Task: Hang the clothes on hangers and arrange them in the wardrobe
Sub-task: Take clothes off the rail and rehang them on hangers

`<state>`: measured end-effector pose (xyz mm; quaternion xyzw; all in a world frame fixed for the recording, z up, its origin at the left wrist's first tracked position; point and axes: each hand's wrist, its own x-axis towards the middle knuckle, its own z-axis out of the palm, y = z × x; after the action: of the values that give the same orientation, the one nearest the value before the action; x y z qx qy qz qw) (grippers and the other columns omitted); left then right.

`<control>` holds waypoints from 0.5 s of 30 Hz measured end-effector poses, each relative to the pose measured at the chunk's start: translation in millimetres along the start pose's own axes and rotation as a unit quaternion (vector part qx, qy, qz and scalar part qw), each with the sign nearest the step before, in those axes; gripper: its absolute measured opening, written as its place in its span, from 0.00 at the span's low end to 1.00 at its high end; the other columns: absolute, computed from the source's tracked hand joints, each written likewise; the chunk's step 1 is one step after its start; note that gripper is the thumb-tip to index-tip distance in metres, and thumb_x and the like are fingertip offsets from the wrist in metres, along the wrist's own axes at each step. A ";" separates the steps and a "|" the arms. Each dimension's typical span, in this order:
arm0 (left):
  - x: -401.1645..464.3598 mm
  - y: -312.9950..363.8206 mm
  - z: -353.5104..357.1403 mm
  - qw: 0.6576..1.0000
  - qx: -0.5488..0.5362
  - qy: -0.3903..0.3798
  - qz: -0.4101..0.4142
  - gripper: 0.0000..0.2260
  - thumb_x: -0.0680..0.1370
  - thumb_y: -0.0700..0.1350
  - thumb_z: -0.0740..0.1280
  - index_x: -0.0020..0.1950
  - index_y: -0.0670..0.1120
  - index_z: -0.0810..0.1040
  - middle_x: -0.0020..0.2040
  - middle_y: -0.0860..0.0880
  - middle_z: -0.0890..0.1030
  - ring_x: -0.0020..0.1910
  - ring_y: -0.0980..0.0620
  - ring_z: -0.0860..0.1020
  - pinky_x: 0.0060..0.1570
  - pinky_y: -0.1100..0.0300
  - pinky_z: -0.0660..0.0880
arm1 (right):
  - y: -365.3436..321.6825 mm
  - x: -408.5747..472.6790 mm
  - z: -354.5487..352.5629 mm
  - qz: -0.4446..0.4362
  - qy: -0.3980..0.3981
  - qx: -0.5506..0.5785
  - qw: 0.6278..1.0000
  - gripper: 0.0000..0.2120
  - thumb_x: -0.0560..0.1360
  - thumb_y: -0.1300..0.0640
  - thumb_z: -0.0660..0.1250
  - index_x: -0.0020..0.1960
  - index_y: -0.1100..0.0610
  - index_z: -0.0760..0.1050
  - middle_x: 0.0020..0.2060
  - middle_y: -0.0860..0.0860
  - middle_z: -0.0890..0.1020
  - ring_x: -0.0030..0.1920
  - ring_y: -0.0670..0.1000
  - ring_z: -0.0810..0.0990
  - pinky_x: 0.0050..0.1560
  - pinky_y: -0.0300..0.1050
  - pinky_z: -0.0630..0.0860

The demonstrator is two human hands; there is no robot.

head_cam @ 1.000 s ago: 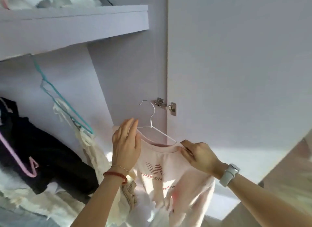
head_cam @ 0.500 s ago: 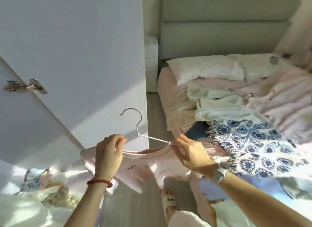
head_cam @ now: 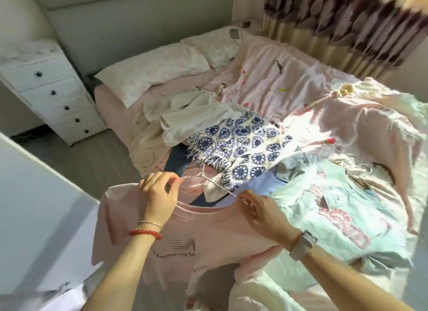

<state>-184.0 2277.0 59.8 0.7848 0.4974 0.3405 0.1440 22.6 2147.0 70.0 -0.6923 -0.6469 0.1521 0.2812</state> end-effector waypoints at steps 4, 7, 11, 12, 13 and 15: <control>24.8 79.8 65.7 0.994 -0.057 -0.071 0.059 0.03 0.69 0.38 0.73 0.38 0.39 0.81 0.34 0.44 0.81 0.33 0.48 0.75 0.41 0.51 0.70 | 61.3 -29.8 -62.7 0.081 0.048 -0.007 0.996 0.05 0.75 0.62 0.65 0.48 0.60 0.79 0.34 0.54 0.83 0.28 0.51 0.77 0.31 0.39 0.67; 46.5 153.8 110.9 0.983 -0.095 -0.125 0.097 0.04 0.72 0.41 0.71 0.41 0.40 0.81 0.36 0.44 0.81 0.35 0.50 0.74 0.46 0.51 0.70 | 109.6 -51.3 -119.0 0.119 0.121 -0.034 0.985 0.05 0.73 0.64 0.66 0.46 0.59 0.80 0.37 0.51 0.84 0.28 0.43 0.72 0.33 0.37 0.69; 77.7 260.0 172.3 0.970 -0.134 -0.122 0.164 0.05 0.72 0.42 0.71 0.41 0.41 0.81 0.38 0.45 0.82 0.39 0.46 0.78 0.48 0.51 0.70 | 172.1 -70.3 -189.0 0.153 0.252 -0.093 0.951 0.06 0.71 0.67 0.67 0.44 0.61 0.81 0.36 0.53 0.84 0.29 0.47 0.76 0.34 0.40 0.74; 83.6 285.0 188.3 0.967 -0.139 -0.116 0.178 0.04 0.72 0.43 0.71 0.40 0.42 0.81 0.38 0.45 0.82 0.39 0.46 0.78 0.48 0.51 0.69 | 186.8 -73.9 -203.5 0.153 0.282 -0.116 0.940 0.05 0.71 0.66 0.66 0.44 0.62 0.81 0.36 0.54 0.84 0.30 0.50 0.79 0.34 0.42 0.75; 88.2 309.3 204.6 0.965 -0.143 -0.111 0.192 0.04 0.72 0.43 0.71 0.40 0.42 0.81 0.38 0.46 0.82 0.40 0.46 0.78 0.48 0.52 0.68 | 201.6 -77.2 -216.6 0.160 0.310 -0.141 0.926 0.07 0.72 0.63 0.64 0.44 0.61 0.81 0.35 0.54 0.84 0.30 0.52 0.79 0.34 0.42 0.74; 93.6 353.1 237.8 0.960 -0.154 -0.105 0.211 0.04 0.72 0.43 0.71 0.41 0.43 0.81 0.38 0.47 0.82 0.42 0.45 0.77 0.48 0.55 0.64 | 232.7 -86.4 -238.7 0.192 0.362 -0.187 0.893 0.13 0.71 0.57 0.58 0.44 0.60 0.81 0.32 0.54 0.83 0.30 0.53 0.78 0.32 0.39 0.69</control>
<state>243.8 2222.3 123.0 0.8715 0.2440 0.3518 0.2392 338.2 2015.2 110.3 -0.8497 -0.3718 -0.1818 0.3266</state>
